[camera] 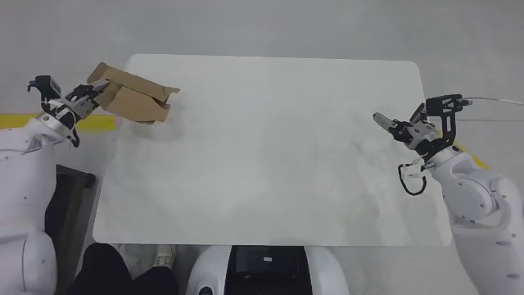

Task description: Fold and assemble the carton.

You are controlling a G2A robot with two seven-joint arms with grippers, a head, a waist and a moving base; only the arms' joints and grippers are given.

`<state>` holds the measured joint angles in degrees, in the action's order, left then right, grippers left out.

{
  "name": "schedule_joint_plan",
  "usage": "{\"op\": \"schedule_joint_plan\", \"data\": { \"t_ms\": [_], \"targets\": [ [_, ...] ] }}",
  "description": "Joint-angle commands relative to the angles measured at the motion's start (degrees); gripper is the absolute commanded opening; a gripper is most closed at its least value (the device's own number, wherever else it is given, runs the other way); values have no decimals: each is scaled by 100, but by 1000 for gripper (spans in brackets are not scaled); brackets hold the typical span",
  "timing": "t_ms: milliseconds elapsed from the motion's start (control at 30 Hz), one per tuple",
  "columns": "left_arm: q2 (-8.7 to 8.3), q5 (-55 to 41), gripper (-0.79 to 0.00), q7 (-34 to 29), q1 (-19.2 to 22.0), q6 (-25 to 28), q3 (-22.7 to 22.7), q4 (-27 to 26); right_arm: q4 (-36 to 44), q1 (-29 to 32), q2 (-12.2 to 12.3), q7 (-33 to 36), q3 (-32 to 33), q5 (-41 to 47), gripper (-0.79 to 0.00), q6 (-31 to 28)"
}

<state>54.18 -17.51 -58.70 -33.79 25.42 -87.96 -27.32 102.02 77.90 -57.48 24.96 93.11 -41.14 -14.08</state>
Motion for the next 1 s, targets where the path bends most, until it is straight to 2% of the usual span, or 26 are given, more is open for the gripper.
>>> {"op": "schedule_joint_plan", "data": {
  "t_ms": [0, 267, 533, 800, 967],
  "targets": [
    [78, -70, -785, -21, 83, -12, 139, -85, 0, 0, 0, 0, 0, 0, 0, 0],
    [423, -233, -785, -114, 546, -297, 777, -125, 0, 0, 0, 0, 0, 0, 0, 0],
    [818, -271, -785, -54, 972, -171, 1450, -53, 0, 0, 0, 0, 0, 0, 0, 0],
    [1263, -689, -785, -309, 1042, -36, 2069, -220, 0, 0, 0, 0, 0, 0, 0, 0],
    [1484, -900, -785, -335, 998, 12, 2369, -399, 0, 0, 0, 0, 0, 0, 0, 0]
  ]
}}
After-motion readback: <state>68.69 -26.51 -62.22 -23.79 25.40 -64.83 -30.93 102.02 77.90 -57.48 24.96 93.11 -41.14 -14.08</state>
